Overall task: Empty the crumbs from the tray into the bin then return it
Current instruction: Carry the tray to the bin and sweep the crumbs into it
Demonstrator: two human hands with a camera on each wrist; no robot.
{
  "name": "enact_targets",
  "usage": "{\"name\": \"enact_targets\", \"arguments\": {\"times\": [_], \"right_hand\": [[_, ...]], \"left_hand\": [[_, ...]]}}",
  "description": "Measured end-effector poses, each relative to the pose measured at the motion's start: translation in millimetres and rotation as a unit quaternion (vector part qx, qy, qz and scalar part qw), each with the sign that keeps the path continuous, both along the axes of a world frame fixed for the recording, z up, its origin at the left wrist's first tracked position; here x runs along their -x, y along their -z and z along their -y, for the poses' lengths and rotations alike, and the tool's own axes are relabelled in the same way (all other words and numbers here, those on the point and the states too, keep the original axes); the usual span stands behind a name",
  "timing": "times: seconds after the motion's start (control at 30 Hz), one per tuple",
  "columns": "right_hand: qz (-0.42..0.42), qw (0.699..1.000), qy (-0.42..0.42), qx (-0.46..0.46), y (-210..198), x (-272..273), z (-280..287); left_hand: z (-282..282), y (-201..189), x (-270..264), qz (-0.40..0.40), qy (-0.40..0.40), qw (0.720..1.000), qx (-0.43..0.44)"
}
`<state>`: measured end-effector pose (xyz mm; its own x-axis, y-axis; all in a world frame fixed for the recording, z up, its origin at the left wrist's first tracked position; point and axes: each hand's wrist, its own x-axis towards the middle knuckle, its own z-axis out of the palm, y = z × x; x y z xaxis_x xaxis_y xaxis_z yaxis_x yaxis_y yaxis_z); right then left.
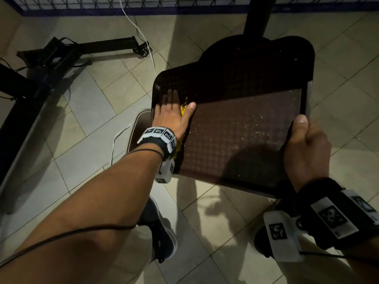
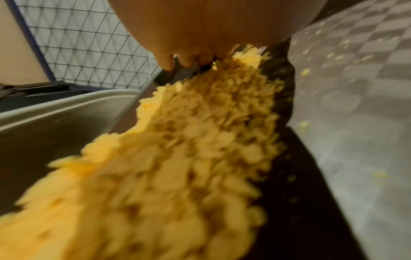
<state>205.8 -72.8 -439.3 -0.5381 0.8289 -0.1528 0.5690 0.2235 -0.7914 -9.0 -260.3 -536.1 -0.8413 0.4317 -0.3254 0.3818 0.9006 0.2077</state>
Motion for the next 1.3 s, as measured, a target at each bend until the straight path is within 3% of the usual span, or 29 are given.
{"name": "enact_targets", "arguments": {"times": [0.17,0.53,0.63,0.8,1.1,1.3], "right_hand": [[-0.006,1.0,0.0,-0.005,1,-1,0],[-0.011,1.0,-0.008,-0.014,1,3,8],[-0.017,0.999,-0.018,-0.022,1,3,11],[-0.027,0.999,-0.015,-0.016,-2,4,11],[-0.016,1.0,-0.011,-0.003,3,3,7],[-0.018,1.0,-0.009,0.0,2,2,5]], "left_hand": [[43,13,1,0.018,-0.015,0.999,0.047],[97,35,-75,0.089,-0.068,0.994,0.004],[106,32,-81,0.077,-0.076,0.994,-0.013],[79,14,-68,0.005,-0.072,0.995,-0.065],[-26,-13,-36,-0.048,0.029,0.992,-0.109],[-3,2,-21,-0.033,-0.014,0.998,-0.054]]}}
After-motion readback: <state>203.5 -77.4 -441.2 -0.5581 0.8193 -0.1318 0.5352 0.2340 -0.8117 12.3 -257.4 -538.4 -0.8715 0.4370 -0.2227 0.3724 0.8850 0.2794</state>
